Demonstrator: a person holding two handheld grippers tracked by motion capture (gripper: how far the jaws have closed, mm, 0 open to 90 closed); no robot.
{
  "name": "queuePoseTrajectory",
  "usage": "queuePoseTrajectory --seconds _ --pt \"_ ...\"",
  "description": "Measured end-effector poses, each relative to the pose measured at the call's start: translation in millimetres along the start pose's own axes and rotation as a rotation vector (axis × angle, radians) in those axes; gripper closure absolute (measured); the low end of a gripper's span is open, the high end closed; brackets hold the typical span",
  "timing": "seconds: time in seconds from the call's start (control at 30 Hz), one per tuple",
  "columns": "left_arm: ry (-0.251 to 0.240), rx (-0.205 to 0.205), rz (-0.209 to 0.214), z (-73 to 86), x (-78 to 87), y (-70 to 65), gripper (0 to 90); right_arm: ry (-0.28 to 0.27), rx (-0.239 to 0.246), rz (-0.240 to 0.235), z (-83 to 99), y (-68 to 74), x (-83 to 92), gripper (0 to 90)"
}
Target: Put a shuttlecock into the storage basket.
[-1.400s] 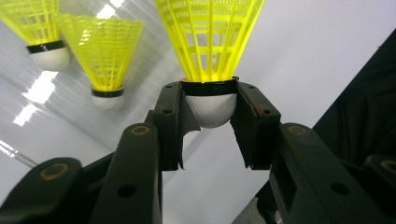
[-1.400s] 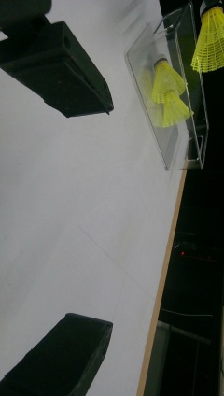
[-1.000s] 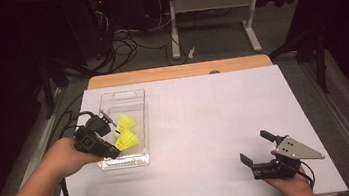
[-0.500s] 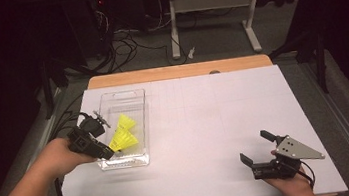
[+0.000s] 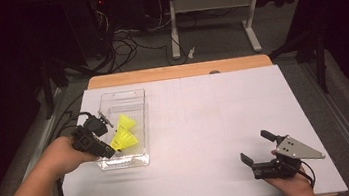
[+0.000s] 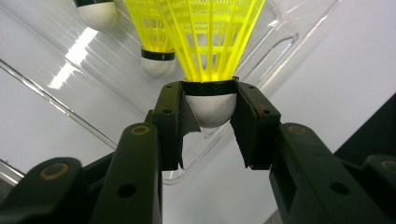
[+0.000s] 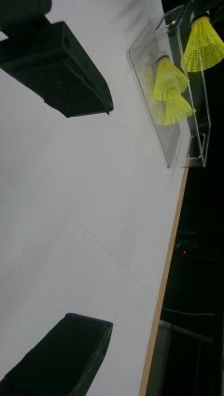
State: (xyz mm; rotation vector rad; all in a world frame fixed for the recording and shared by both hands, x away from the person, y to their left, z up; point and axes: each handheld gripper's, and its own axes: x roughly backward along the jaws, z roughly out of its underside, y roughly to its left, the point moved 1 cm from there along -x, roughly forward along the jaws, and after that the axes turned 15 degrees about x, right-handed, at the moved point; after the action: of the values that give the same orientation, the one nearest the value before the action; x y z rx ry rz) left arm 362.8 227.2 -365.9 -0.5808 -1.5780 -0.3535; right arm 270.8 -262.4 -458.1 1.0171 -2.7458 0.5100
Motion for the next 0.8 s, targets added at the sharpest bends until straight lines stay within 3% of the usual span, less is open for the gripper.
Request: queuePoseTrajectory --seconds 0.23,0.8 --pt "0.004 -0.029 -0.021 -1.8 -7.3 0.9 65.1 0.003 0.001 -0.001 0.3 -0.1 -0.3 0.4" --pt "0.049 -0.022 -0.019 -11.8 -18.9 4.8 64.9 0.005 -0.001 -0.003 1.3 -0.7 -0.8 0.4"
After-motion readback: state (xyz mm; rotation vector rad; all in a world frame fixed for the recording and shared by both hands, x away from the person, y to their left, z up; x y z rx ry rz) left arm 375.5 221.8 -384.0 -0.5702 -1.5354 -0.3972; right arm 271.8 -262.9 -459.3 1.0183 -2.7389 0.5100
